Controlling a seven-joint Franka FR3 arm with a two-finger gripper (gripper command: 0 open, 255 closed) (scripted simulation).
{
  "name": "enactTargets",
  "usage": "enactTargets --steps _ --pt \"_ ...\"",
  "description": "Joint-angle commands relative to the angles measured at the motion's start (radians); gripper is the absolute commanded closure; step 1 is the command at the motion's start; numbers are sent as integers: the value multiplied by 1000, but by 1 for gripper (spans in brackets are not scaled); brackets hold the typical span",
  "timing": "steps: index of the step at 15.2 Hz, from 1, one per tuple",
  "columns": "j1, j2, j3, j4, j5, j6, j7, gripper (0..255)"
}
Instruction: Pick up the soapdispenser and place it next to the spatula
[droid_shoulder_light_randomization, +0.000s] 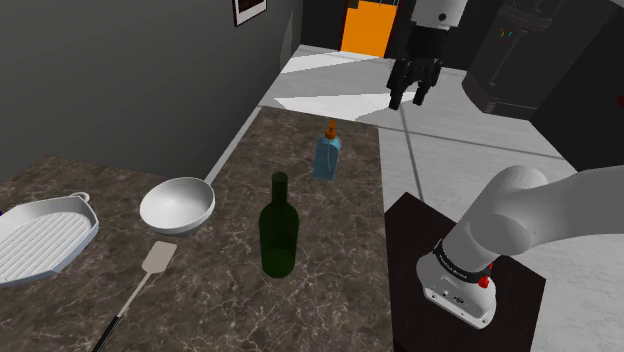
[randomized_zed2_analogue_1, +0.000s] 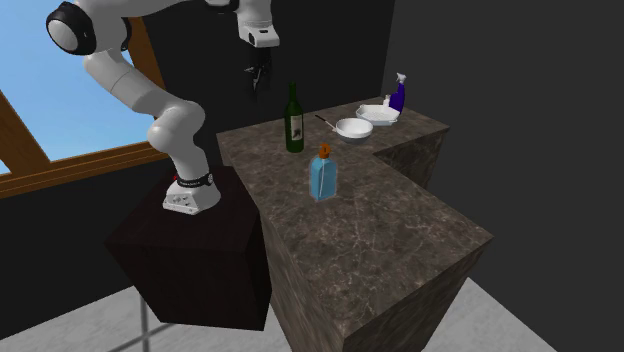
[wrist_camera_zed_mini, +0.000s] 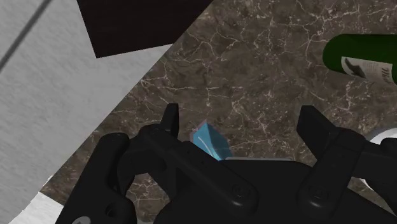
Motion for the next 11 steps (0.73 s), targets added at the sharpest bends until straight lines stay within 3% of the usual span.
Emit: enactTargets --steps 1,11 --pt "0 0 0 0 0 0 0 0" --pt "53 96 -86 -235 -74 469 -295 0"
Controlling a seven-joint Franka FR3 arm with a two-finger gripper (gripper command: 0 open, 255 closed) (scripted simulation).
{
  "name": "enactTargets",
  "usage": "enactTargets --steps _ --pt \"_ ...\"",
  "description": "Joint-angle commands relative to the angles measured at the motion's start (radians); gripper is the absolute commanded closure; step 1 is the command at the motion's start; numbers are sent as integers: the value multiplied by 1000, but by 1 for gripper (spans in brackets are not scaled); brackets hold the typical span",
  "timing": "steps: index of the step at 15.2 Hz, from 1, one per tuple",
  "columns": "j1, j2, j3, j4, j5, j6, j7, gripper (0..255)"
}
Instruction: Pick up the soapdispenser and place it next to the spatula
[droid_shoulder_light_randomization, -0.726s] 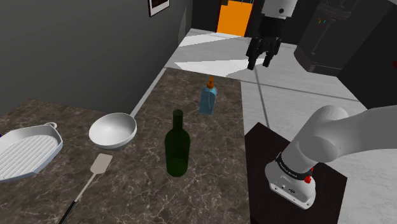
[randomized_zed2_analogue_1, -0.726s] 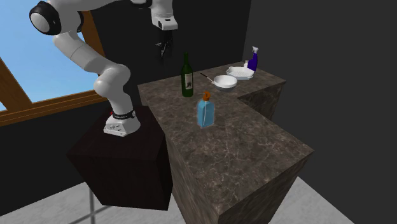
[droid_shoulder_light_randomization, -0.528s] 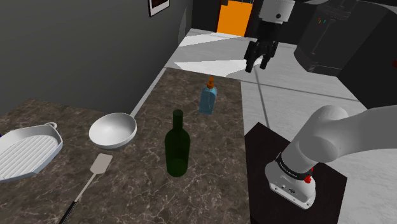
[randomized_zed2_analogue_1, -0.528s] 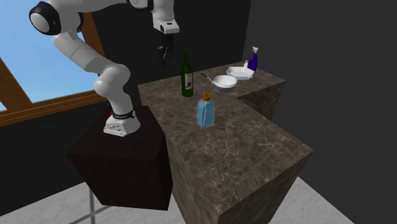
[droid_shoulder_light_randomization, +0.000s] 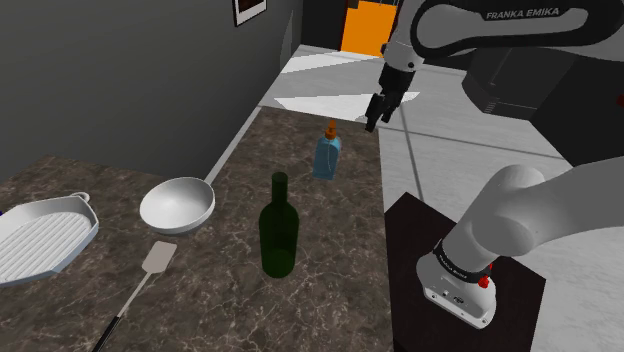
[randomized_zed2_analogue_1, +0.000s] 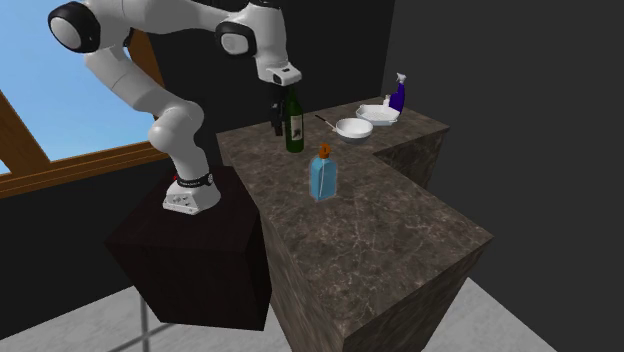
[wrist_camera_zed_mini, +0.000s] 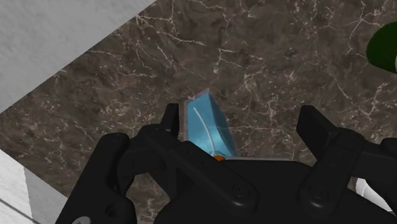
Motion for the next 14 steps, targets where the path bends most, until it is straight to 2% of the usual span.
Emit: enactTargets --steps 1,6,10,14 --pt "13 36 -19 -37 -9 106 -61 0" --pt "54 176 -72 -76 -12 355 -212 0" --pt "103 318 -119 -70 20 546 -351 0" --pt "123 387 -134 -75 48 630 -394 0"
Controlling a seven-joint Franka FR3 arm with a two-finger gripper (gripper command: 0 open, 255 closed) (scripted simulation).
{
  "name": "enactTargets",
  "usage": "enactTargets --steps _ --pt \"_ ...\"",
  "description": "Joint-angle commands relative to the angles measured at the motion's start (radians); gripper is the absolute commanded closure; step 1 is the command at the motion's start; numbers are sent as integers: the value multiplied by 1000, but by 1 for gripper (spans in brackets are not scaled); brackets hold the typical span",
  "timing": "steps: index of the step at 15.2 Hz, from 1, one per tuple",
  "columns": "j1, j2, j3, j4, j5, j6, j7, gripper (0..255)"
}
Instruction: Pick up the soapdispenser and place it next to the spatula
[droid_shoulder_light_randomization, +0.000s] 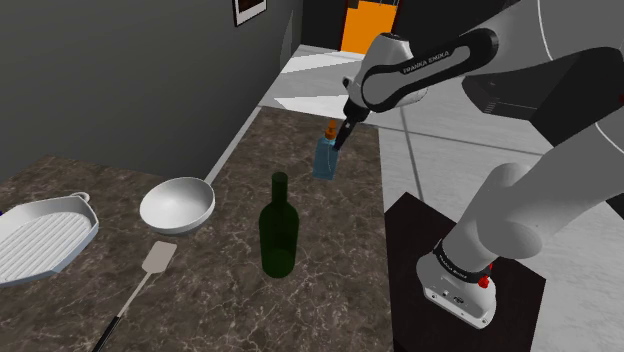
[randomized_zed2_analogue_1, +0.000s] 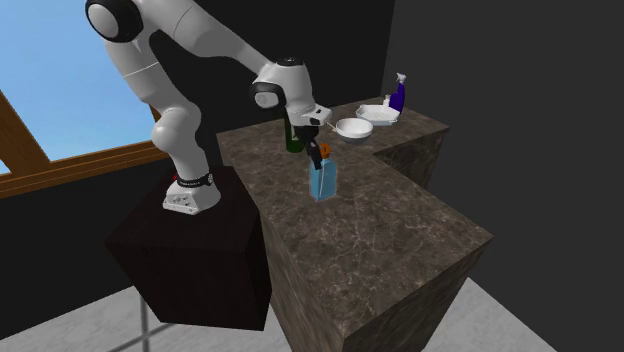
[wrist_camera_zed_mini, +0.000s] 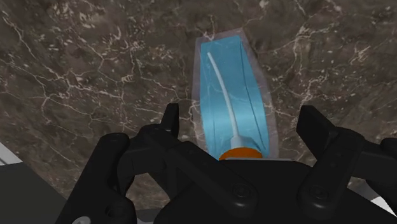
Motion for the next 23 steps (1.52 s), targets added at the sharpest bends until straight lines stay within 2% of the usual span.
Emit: enactTargets --steps 1,5,12,13,23 --pt "6 30 -7 -5 12 37 -16 0" --pt "18 78 -13 -13 35 92 -32 0" --pt "18 78 -13 -13 35 92 -32 0" --pt "18 78 -13 -13 35 92 -32 255" --pt "15 67 -11 -8 29 76 -27 255"
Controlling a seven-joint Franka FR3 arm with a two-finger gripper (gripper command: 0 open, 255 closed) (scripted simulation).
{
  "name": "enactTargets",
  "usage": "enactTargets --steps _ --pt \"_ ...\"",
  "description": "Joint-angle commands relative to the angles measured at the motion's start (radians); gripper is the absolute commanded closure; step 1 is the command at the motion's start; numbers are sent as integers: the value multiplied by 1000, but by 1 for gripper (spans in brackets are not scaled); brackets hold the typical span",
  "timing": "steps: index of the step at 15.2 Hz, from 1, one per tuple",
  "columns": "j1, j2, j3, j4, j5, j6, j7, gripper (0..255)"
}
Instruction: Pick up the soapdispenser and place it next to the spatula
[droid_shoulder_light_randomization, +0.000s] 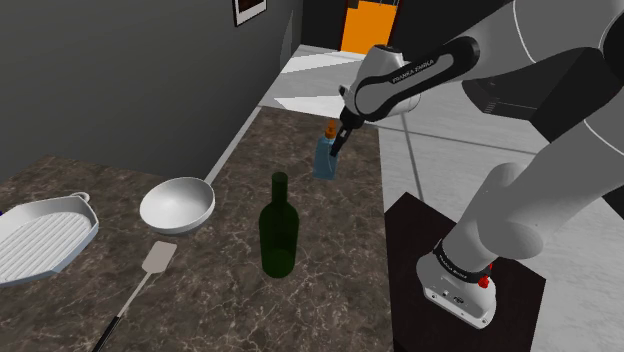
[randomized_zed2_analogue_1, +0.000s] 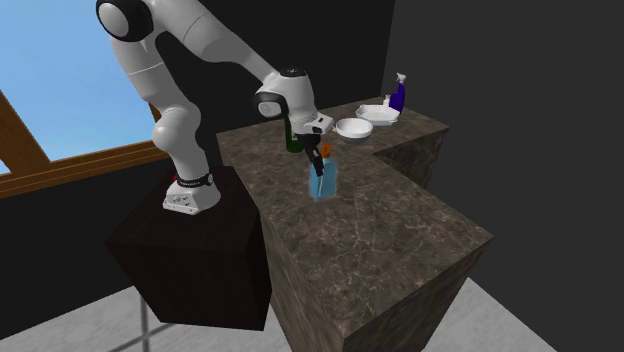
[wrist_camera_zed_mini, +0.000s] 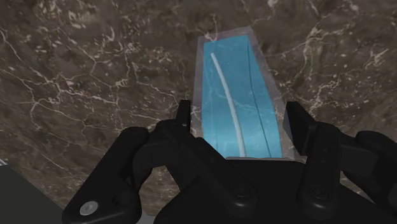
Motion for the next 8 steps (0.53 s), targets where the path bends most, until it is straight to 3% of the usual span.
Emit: enactTargets --steps 1,8 --pt "-4 -16 3 8 -9 -24 9 255" --pt "-17 -82 16 52 -39 -132 38 255"
